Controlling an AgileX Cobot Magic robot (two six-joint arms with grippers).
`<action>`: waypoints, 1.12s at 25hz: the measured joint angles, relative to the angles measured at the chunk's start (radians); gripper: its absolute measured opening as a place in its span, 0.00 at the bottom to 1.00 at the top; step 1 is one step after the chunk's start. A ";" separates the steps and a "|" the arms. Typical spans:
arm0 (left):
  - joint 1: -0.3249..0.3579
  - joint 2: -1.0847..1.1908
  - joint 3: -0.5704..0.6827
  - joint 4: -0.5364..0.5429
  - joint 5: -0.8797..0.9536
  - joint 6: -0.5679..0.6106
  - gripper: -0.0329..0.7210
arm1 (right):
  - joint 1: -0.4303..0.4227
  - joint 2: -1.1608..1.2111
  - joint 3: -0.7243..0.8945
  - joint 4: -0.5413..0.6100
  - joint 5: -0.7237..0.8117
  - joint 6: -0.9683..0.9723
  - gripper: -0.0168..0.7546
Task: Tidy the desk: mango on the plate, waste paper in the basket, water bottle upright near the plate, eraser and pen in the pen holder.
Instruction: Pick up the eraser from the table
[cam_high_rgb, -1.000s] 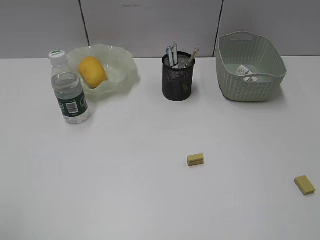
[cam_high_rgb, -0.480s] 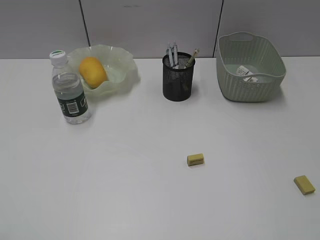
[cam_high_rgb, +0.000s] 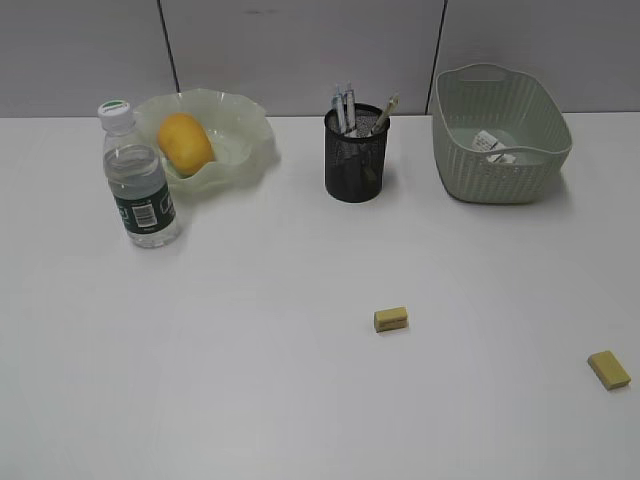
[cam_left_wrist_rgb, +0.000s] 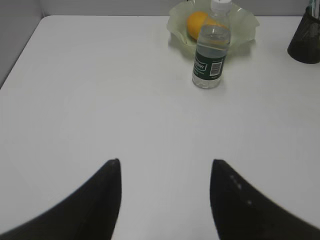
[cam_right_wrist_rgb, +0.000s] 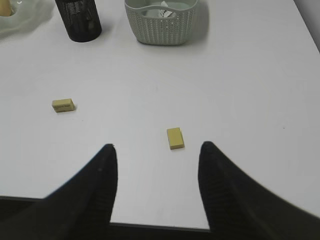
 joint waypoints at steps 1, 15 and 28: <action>0.000 0.000 0.000 -0.007 0.000 0.000 0.62 | 0.000 0.000 0.000 0.000 0.000 0.000 0.57; 0.000 0.000 0.000 -0.007 -0.001 0.001 0.62 | 0.000 0.000 0.000 0.000 0.000 0.000 0.57; 0.000 0.000 0.000 -0.007 -0.002 0.001 0.62 | 0.000 0.000 0.003 0.002 0.000 0.000 0.57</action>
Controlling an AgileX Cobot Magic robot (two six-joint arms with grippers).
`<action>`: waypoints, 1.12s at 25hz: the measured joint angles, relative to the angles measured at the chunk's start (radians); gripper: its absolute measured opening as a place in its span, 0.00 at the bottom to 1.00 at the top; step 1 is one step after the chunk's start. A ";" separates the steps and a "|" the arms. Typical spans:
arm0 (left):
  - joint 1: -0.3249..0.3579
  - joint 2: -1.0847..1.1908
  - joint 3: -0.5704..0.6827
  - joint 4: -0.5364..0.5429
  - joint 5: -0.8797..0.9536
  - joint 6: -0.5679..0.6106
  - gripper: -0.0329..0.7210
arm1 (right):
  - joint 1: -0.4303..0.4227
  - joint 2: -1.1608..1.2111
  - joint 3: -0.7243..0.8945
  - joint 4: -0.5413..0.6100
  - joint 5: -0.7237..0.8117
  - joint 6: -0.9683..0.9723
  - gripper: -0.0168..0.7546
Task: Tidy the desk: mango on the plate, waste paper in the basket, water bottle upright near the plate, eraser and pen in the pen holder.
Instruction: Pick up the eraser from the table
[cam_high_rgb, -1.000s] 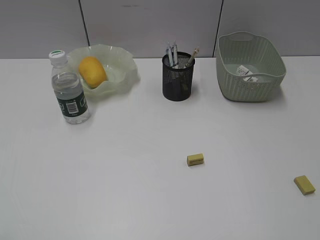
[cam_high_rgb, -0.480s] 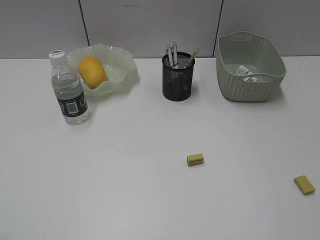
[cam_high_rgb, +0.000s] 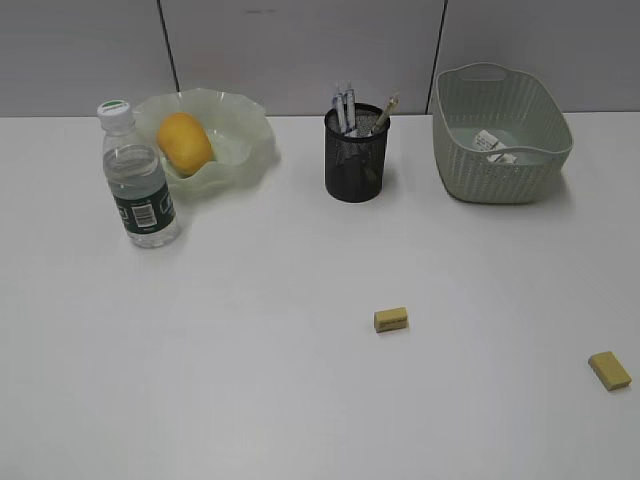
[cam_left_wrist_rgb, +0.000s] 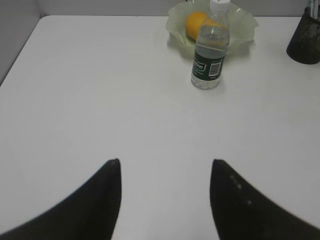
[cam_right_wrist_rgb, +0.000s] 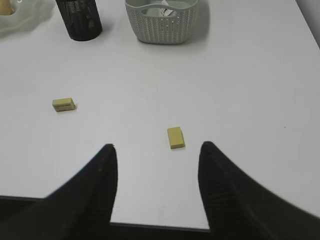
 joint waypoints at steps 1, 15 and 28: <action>0.000 0.000 0.000 0.000 0.000 0.000 0.62 | 0.000 0.000 0.000 0.000 0.000 0.000 0.57; 0.000 0.000 0.000 0.000 -0.001 0.000 0.62 | 0.000 0.675 -0.170 0.000 0.029 0.038 0.57; 0.000 0.000 0.000 0.000 -0.001 0.000 0.62 | 0.000 1.330 -0.418 -0.044 0.024 0.000 0.57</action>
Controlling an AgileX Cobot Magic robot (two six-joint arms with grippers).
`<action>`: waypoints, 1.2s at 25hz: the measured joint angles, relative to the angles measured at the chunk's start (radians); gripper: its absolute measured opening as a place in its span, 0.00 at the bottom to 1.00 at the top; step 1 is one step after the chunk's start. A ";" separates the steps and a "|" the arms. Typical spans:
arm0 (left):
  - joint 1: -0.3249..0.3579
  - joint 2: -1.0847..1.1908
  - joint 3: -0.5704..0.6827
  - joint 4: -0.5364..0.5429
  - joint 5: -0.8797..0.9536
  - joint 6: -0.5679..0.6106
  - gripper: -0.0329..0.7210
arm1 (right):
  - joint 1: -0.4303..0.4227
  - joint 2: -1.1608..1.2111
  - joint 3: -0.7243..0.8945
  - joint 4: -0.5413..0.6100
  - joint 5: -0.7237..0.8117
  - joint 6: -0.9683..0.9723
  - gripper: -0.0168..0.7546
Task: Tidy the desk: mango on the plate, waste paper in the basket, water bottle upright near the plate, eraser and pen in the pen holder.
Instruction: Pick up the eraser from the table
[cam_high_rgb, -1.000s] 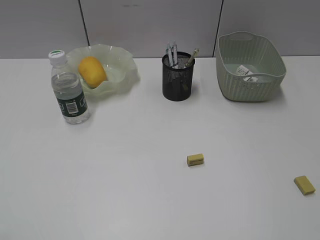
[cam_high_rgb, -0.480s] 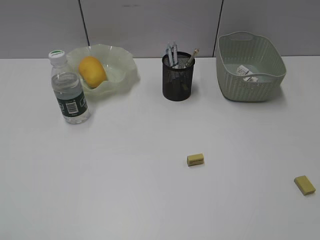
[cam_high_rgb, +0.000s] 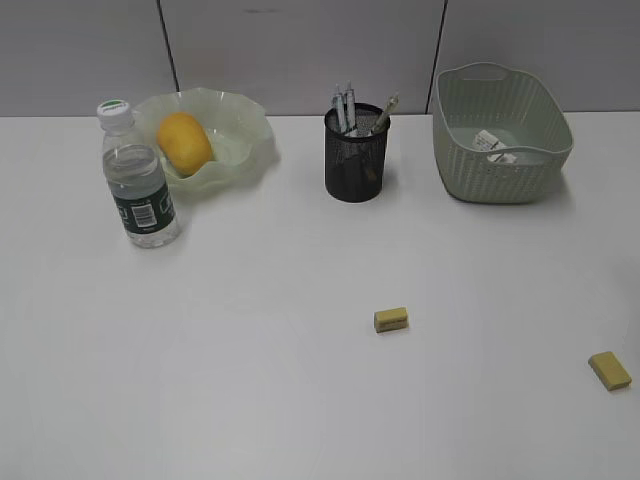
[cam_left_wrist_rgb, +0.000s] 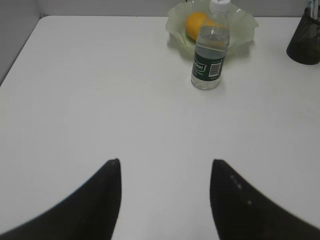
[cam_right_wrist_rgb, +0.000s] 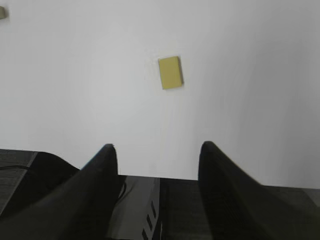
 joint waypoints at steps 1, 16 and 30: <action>0.000 0.000 0.000 0.000 0.000 0.000 0.62 | 0.000 0.036 -0.009 -0.010 0.000 0.000 0.57; 0.000 0.000 0.000 0.000 -0.001 0.000 0.62 | 0.091 0.390 -0.015 -0.041 -0.226 0.000 0.70; 0.000 0.000 0.000 0.000 -0.001 0.000 0.62 | 0.125 0.472 0.042 -0.103 -0.274 0.034 0.71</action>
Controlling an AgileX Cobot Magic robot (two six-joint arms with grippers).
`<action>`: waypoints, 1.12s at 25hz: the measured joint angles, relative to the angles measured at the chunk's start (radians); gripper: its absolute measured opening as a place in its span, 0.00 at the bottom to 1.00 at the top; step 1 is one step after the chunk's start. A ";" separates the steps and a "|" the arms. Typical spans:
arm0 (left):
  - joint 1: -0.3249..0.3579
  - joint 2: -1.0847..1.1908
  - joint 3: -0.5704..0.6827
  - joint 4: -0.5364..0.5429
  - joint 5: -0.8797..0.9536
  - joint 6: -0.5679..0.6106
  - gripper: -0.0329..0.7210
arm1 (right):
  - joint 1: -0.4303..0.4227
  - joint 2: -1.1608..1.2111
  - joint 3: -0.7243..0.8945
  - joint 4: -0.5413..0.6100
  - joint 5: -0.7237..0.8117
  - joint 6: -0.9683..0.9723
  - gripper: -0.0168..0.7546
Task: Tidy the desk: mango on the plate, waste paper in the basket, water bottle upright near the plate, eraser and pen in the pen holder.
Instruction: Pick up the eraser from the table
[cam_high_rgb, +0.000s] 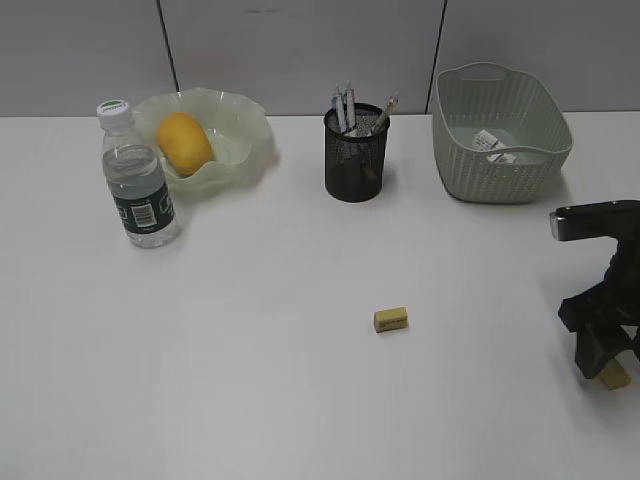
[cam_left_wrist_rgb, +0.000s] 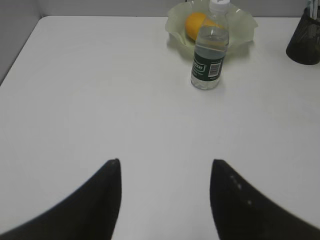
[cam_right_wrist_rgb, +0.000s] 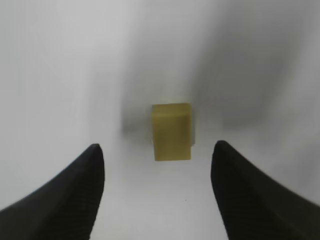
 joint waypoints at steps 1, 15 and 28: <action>0.000 0.000 0.000 0.000 0.000 0.000 0.62 | 0.000 0.000 0.013 0.000 -0.012 0.001 0.71; 0.000 0.000 0.000 0.000 0.000 0.000 0.62 | 0.000 0.066 0.045 -0.007 -0.106 0.027 0.68; 0.000 0.000 0.000 0.000 0.000 0.000 0.62 | 0.000 0.079 0.034 0.000 -0.073 0.039 0.30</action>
